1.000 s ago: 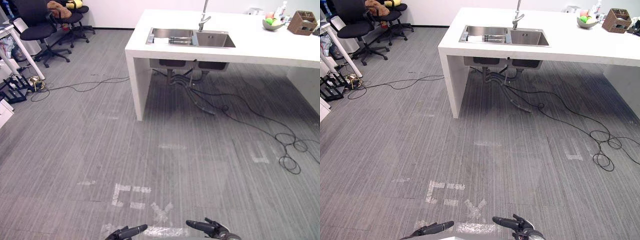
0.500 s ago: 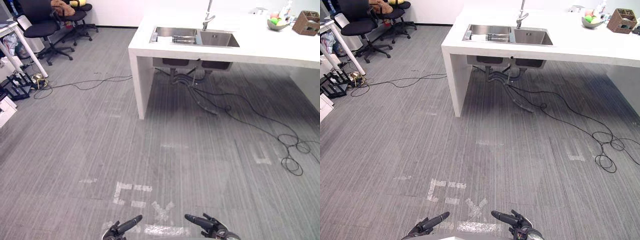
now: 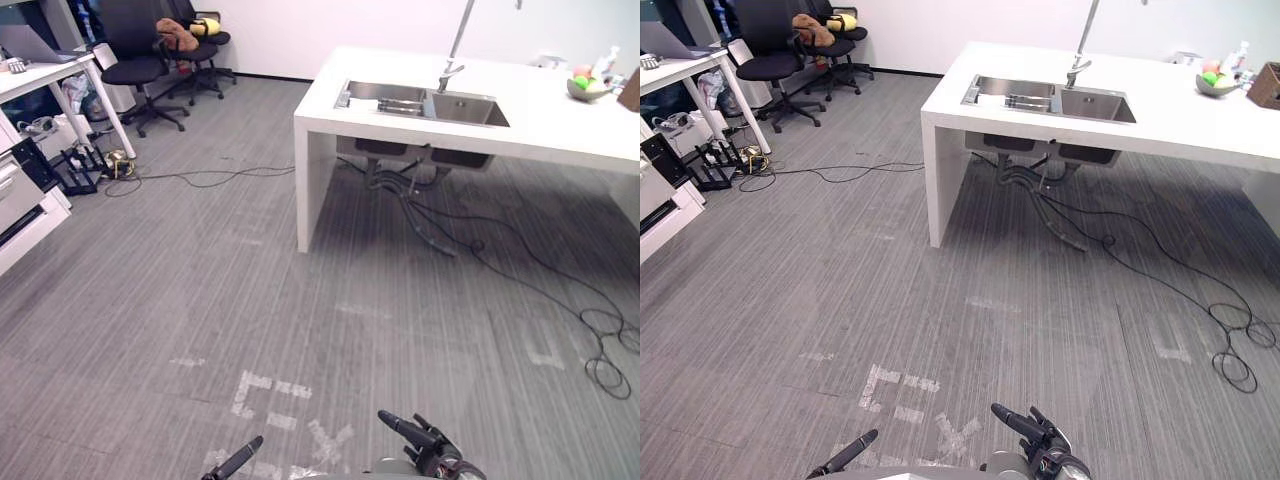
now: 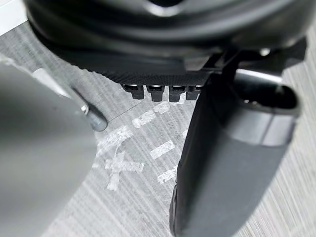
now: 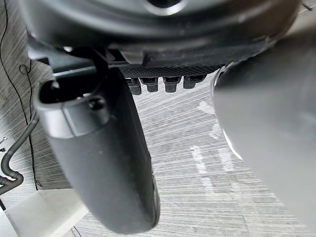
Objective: Walk over to the sink, pick up the cup, carry it to the dishwasher, place the cup inside the dishwasher, then close the dishwasher door
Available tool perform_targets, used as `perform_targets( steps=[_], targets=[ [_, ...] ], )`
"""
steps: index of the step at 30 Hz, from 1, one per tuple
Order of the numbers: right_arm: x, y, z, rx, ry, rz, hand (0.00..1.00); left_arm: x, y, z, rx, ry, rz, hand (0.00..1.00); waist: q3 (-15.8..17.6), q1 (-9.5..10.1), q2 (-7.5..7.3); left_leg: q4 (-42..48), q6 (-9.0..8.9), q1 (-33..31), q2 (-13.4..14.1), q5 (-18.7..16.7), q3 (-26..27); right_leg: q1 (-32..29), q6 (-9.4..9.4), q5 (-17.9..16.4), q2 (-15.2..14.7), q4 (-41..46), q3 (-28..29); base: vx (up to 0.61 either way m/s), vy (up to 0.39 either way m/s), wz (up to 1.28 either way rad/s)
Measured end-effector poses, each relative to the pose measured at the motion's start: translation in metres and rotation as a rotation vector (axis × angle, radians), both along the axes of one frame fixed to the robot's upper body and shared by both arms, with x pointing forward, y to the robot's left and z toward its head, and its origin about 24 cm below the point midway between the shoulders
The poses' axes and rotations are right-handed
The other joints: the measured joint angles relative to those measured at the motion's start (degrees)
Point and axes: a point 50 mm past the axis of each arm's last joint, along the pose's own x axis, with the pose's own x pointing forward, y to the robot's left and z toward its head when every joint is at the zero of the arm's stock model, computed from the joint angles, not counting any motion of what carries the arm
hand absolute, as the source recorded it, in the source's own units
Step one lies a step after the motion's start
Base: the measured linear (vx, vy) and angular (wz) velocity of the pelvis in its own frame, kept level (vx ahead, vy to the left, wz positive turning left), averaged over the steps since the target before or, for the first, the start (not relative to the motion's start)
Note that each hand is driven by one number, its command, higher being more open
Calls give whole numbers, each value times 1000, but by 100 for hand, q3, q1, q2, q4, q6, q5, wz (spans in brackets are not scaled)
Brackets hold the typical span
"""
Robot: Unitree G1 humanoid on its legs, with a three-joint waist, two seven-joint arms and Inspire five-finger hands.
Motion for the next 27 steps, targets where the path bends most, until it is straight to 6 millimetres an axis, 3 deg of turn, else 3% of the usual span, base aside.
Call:
perform_targets(
  steps=[1, 3, 5, 7, 8, 9, 10, 11, 12, 14, 15, 16, 17, 19, 20, 21, 23, 24, 26, 27],
  targets=[
    [2, -1, 1, 6, -7, -7, 100, 2, 0, 0, -3, 6, 5, 100, 31, 13, 6, -15, -6, 8, 143, -86, -65, -205, 12, 24, 87, -206, -4, 290, -163, 27],
    [4, -1, 2, 16, -14, -17, 100, 1, -1, 0, -13, 21, 38, 100, 93, 22, 61, -78, -194, 156, 524, -279, -145, -812, 105, 496, 219, -779, 47, 295, -152, 20],
    [4, -3, 2, 20, -15, -23, 100, 2, -2, 0, -1, 30, 44, 100, 194, 24, 82, -69, -336, 447, 709, -514, -150, -1151, 112, 992, 192, -1201, 163, 434, -210, 15],
    [0, -4, 4, 38, -17, -35, 100, 1, 1, 0, 8, 30, 81, 100, 246, 29, 41, 79, -484, 919, 765, -909, -77, -1195, 124, 1254, 48, -1568, 334, 615, -304, 24],
    [-4, -4, 3, 45, -13, -48, 100, 0, 0, 0, 7, 29, 96, 100, 243, 25, 29, 211, -530, 1012, 768, -1018, -51, -1147, 6, 1457, 0, -1527, 342, 695, -354, 30],
    [-4, -6, 4, 47, -18, -67, 100, 1, -4, 0, 4, 12, 122, 100, 216, 14, 75, 553, -563, 1036, 845, -1073, 28, -1135, -187, 1912, -40, -1210, 234, 500, -279, 30],
    [-4, -8, 5, 46, -22, -78, 100, 4, -6, 0, 5, 2, 117, 100, 204, 4, 124, 744, -599, 1007, 925, -1048, 79, -1115, -250, 1945, -12, -1087, 149, 629, -378, 27],
    [-4, -13, 6, 36, -23, -85, 100, 7, -12, -1, 4, -13, 107, 100, 157, 13, 326, 1154, -752, 851, 1145, -908, 183, -1071, -409, 1697, 199, -980, 10, 635, -395, 8],
    [-3, -14, 6, 33, -17, -80, 100, 9, -14, -1, 7, -21, 109, 100, 140, 29, 390, 1475, -868, 717, 1264, -662, 193, -1011, -499, 1537, 364, -992, -14, 759, -459, -18],
    [-2, -13, 6, 39, -12, -73, 100, 10, -15, 0, 15, -30, 121, 100, 117, 9, 426, 2390, -990, 384, 1345, 83, 147, -739, -673, 1312, 645, -1133, 71, 624, -339, -44],
    [-1, -12, 6, 40, -12, -66, 100, 13, -15, 0, 22, -42, 123, 100, 98, 12, 468, 3430, -1322, -54, 1425, 611, 113, -419, -748, 1268, 832, -1435, 165, 968, -417, -68],
    [-2, -8, 6, 36, -4, -26, 100, 27, -9, 7, 71, -143, 139, 100, 141, 33, 459, 5873, -1452, -1070, 1791, 330, 561, 774, -879, 1306, 1232, -2335, 390, 1034, -416, -70],
    [-1, -6, 5, 38, -3, -13, 100, 35, -6, 11, 84, -192, 141, 100, 181, 103, 386, 6312, -1424, -1445, 1759, 54, 708, 1254, -906, 1295, 1259, -2615, 536, 943, -345, -81],
    [10, -3, 8, 38, -29, 17, 100, 59, -7, 24, 95, -306, 131, 100, 211, 221, 343, 6266, -1371, -2167, 1702, -329, 1017, 1671, -939, 1282, 1264, -2900, 779, 408, -86, -60],
    [25, -1, 14, 35, -76, 44, 100, 90, -4, 48, 140, -465, 86, 100, 317, 268, 357, 5750, -1220, -2754, 1682, -533, 1353, 1939, -1024, 1243, 1261, -3096, 895, 386, -3, -33],
    [30, 0, 16, 37, -96, 51, 100, 104, -2, 62, 169, -544, 64, 100, 368, 301, 354, 5430, -1168, -2931, 1683, -580, 1513, 2047, -1052, 1224, 1260, -3161, 920, 457, 49, -29],
    [40, 3, 22, 29, -138, 98, 100, 149, 7, 132, 349, -871, -14, 100, 433, 356, 319, 3278, -1079, -3251, 1362, -425, 2030, 2288, -1037, 944, 1135, -3256, 1054, 413, 116, -23],
    [42, 2, 23, 23, -145, 104, 100, 155, 9, 152, 397, -956, -21, 100, 432, 356, 317, 2578, -1149, -3242, 1230, -191, 2073, 2341, -1097, 784, 1079, -3238, 1124, 322, 121, -36],
    [39, -1, 23, 8, -142, 107, 100, 163, 16, 207, 573, -1198, 18, 100, 427, 431, 372, 1481, -1132, -3250, 1063, 613, 2041, 2580, -977, 466, 957, -3210, 1412, 499, 211, -64],
    [29, -3, 20, -5, -111, 104, 100, 160, 19, 246, 731, -1376, 70, 100, 263, 512, 332, 1548, -770, -3169, 832, 1189, 1999, 2683, -774, 168, 701, -3102, 1619, 658, 290, -67]
  ],
)
